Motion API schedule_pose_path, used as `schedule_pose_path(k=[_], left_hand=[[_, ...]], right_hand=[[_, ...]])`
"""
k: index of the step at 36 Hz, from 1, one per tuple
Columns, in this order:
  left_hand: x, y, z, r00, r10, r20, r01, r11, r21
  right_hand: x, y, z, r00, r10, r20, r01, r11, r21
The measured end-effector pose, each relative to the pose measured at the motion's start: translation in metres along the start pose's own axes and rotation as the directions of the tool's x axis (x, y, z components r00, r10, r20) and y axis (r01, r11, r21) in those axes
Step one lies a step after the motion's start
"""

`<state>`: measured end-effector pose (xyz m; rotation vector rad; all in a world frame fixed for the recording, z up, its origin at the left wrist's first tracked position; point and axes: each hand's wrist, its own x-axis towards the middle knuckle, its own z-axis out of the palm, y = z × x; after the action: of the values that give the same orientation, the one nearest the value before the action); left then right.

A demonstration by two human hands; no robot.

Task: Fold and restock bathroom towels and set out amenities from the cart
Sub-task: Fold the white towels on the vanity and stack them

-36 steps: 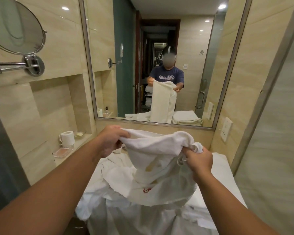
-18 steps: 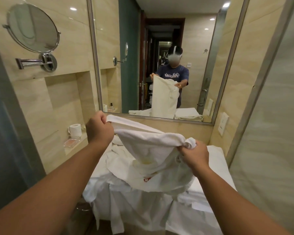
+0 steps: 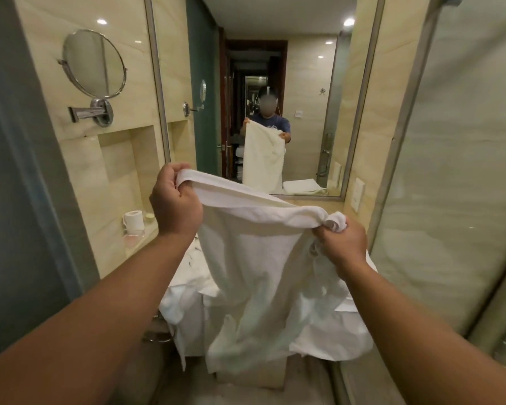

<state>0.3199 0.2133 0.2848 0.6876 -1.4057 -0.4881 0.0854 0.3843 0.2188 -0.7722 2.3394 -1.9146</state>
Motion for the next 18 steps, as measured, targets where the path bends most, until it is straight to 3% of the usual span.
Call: schedule_pose_path(k=[5,11,18], left_hand=[[-0.002,0.016,-0.026,1.000,-0.015,0.002,0.015,0.999,-0.034],[-0.007,0.021,-0.039,0.980,-0.198,0.001,0.198,0.980,-0.006],[-0.011,0.003,-0.033,0.930,-0.366,-0.023,0.367,0.930,0.005]], right_hand=[[-0.037,0.002,-0.017,0.999,0.029,-0.021,-0.030,0.999,-0.037],[-0.058,0.011,-0.049,0.995,0.000,-0.099,-0.020,0.978,-0.208],[-0.047,0.032,-0.068,0.958,0.100,-0.270,-0.125,0.989,-0.077]])
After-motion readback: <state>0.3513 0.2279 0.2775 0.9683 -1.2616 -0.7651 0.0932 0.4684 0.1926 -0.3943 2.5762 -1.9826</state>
